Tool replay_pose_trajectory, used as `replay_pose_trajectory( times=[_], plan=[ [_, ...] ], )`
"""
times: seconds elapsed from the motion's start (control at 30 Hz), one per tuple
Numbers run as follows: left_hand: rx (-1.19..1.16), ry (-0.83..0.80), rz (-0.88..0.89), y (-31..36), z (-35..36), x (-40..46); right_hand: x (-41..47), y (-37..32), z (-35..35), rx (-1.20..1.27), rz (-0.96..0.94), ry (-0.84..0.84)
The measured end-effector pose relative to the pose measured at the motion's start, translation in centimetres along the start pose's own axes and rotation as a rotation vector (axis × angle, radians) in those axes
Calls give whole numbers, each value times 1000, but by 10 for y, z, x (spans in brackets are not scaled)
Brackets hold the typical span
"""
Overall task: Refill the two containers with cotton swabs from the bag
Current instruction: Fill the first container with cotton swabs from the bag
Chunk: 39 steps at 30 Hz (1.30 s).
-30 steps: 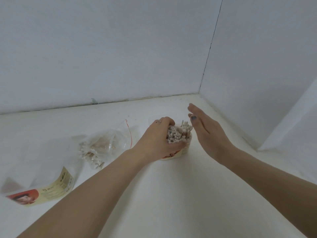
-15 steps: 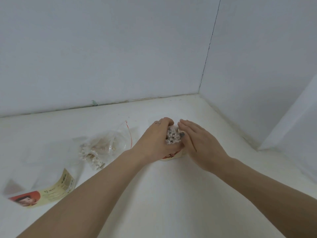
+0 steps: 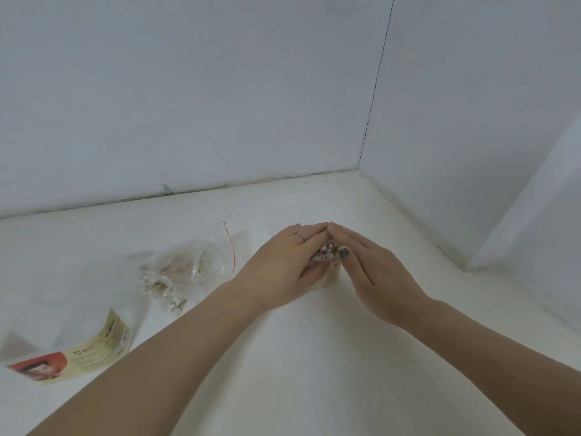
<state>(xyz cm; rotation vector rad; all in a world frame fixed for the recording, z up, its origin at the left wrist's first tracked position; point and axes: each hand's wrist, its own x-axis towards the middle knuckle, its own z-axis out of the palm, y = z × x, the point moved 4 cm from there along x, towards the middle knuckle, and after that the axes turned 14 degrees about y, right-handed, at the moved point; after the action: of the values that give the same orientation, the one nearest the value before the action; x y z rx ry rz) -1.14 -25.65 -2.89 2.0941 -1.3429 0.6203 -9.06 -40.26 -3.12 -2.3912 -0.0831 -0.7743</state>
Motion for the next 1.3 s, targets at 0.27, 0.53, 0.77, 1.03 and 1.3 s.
replay_pose_trajectory(
  times=[0.27, 0.53, 0.77, 1.03, 1.3],
  plan=[
    [-134, -17, -258, -6, -9, 18, -3, 8, 3, -259, -208, -14],
    [-244, 83, -478, -11, -4, 27, -10, 8, 3, -123, -104, 4],
    [-259, 53, -575, -18, -8, 25, 1, 6, -13, -82, -51, 46],
    [-316, 49, -820, -21, 3, 29, -11, 6, 0, -151, -201, -6],
    [-320, -11, -731, -22, -2, 29, -5, 2, -8, -147, -216, 45]
  ],
)
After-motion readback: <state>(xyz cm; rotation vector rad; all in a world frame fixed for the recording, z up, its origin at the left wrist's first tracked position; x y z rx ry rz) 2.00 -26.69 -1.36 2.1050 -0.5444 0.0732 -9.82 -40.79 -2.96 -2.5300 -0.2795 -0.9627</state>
